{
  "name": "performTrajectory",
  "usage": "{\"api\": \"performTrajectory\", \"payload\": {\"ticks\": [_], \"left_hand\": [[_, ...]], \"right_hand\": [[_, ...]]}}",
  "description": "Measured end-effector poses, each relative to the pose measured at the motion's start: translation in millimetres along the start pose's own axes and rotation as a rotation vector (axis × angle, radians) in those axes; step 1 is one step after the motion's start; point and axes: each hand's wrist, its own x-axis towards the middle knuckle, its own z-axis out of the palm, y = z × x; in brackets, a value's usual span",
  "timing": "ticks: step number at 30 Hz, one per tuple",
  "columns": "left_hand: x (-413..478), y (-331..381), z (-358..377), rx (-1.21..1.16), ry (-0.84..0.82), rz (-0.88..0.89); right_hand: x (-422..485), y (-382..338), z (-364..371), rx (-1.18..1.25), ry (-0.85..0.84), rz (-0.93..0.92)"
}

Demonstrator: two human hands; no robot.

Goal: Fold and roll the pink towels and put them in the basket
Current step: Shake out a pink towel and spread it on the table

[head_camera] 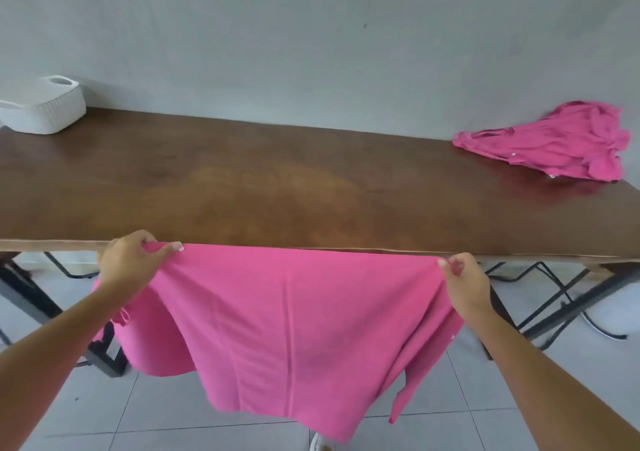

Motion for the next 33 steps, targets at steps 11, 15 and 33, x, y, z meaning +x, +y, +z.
{"api": "performTrajectory", "payload": {"ticks": [11, 15, 33], "left_hand": [[87, 30, 37, 0.089, 0.063, -0.150], [104, 37, 58, 0.145, 0.083, -0.201], [221, 43, 119, 0.162, 0.122, -0.150]], "right_hand": [[129, -17, 49, 0.042, -0.146, -0.082], [161, -9, 78, -0.029, -0.155, -0.136], [258, -36, 154, -0.316, -0.038, -0.236]]}}
